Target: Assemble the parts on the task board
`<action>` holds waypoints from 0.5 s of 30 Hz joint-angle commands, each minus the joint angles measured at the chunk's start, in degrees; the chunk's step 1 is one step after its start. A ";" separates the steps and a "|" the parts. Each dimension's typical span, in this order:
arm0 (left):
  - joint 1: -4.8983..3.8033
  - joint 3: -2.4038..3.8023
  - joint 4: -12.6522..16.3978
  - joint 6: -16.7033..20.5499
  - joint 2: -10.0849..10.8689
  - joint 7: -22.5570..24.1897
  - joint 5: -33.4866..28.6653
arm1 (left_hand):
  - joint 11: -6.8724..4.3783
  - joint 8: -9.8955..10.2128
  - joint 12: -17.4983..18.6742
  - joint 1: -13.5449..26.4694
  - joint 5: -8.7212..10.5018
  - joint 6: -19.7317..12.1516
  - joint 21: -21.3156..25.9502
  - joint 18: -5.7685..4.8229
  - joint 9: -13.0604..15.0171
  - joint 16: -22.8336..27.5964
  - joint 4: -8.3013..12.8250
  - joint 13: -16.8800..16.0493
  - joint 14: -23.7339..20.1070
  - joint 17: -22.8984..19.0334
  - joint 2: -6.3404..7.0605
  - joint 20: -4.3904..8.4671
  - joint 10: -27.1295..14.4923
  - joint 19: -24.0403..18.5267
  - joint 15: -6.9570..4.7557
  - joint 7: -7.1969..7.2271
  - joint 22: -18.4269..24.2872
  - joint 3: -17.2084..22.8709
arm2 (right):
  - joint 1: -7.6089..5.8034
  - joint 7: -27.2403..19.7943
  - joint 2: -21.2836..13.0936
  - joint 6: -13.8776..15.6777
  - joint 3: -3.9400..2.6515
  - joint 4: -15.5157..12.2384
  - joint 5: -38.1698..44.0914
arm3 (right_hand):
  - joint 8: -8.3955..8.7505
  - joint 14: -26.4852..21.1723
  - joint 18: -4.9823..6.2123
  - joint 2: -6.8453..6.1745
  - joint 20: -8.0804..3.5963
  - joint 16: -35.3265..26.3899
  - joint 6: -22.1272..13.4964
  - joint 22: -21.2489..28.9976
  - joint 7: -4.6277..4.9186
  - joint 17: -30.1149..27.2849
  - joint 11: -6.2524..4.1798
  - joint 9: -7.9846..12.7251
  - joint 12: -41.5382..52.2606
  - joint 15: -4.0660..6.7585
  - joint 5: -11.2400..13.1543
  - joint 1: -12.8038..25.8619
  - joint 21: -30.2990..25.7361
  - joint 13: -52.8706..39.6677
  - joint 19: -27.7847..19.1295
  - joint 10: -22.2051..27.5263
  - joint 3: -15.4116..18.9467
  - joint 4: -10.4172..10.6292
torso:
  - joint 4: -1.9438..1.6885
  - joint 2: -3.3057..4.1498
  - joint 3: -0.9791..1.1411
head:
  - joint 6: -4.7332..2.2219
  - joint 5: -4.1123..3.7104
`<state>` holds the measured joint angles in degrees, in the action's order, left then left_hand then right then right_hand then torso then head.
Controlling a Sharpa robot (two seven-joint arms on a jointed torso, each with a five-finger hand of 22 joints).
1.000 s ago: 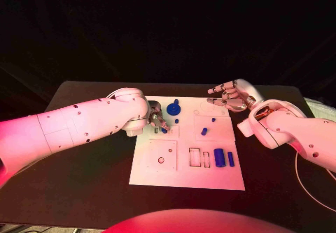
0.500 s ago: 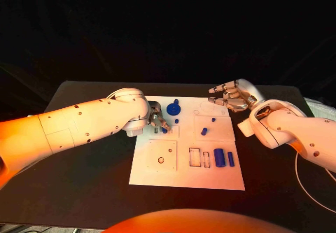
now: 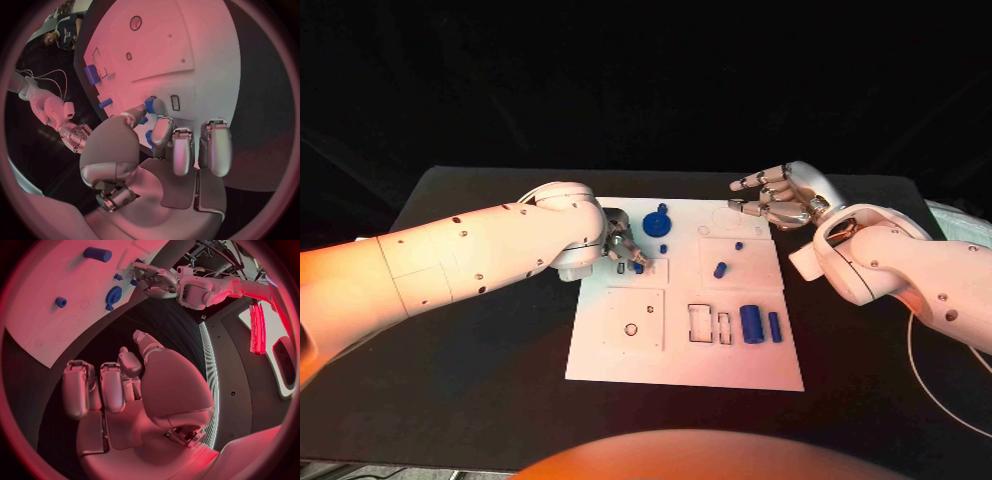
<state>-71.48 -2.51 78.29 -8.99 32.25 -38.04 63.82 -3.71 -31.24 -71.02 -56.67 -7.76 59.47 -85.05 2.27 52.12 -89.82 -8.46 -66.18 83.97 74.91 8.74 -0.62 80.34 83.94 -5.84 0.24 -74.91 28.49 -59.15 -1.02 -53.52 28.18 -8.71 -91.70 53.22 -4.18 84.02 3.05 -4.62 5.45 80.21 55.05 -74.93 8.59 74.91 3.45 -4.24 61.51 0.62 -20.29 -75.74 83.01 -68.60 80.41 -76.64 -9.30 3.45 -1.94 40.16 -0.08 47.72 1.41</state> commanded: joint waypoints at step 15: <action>-0.55 2.11 2.40 2.33 2.70 0.09 -2.41 | -0.09 -0.96 -0.01 3.36 0.58 0.29 -0.37 -0.96 0.25 -0.18 -6.31 0.30 6.03 15.09 -0.14 0.71 0.81 3.91 -0.64 -0.04 -11.21 -15.29 | 0.05 -1.31 0.17 -0.23 -0.01 0.41 0.03 | 0.21 2.79 0.56 -0.45 -0.04 -0.81 0.13 0.55 0.04 0.07 -0.06 0.07 -0.62 0.26 -3.07 1.23 -0.51 0.48 -0.71 0.37 0.56 0.62 | -0.02 -0.03 -0.02 | -0.47 -0.15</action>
<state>-71.82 -0.48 80.35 -7.85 34.88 -38.04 63.04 -3.90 -31.84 -71.02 -52.99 -7.49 59.88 -85.58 2.27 52.29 -89.82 -14.69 -65.93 83.96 74.91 8.97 -0.20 80.99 83.94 -6.24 0.23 -74.91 13.52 -59.15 -1.60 -53.43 28.17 -8.71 -91.31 53.16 -4.18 84.02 3.04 -5.14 5.45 79.65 55.05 -74.45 8.59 74.91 3.45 -4.24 61.18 0.62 -23.08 -74.94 82.75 -68.21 80.00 -76.64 -8.86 3.89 -1.92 40.13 -0.08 47.36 1.15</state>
